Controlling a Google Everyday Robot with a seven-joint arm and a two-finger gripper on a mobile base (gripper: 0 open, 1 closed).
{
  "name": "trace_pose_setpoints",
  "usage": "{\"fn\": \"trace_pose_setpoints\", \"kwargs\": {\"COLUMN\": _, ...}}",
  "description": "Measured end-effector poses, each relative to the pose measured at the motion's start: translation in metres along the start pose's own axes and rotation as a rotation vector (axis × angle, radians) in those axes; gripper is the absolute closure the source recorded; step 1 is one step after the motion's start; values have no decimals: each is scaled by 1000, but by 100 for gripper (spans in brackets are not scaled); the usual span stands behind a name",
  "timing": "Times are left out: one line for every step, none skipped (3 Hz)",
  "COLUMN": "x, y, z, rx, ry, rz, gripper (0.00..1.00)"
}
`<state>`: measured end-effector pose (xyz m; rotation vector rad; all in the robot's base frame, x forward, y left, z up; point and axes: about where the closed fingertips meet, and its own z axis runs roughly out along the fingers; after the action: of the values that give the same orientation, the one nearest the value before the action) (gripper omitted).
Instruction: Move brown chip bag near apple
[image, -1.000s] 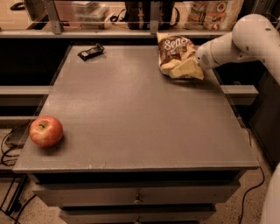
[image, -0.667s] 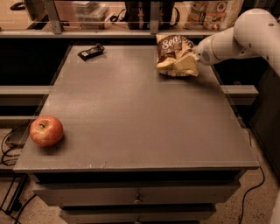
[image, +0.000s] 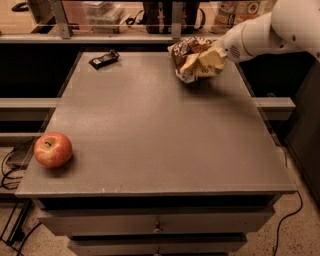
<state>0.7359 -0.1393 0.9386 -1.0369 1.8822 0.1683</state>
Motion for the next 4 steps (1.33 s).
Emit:
{"fn": "trace_pose_setpoints", "kwargs": {"x": -24, "y": 32, "z": -2, "rx": -79, "ry": -30, "rz": -47, "gripper": 100}}
{"fn": "trace_pose_setpoints", "kwargs": {"x": -64, "y": 85, "z": -11, "rx": -237, "ry": -96, "rz": -124, "gripper": 100}}
{"fn": "trace_pose_setpoints", "kwargs": {"x": -62, "y": 96, "z": -10, "rx": -275, "ry": -88, "rz": -133, "gripper": 100}}
{"fn": "trace_pose_setpoints", "kwargs": {"x": -63, "y": 96, "z": -10, "rx": -273, "ry": -89, "rz": -133, "gripper": 100}}
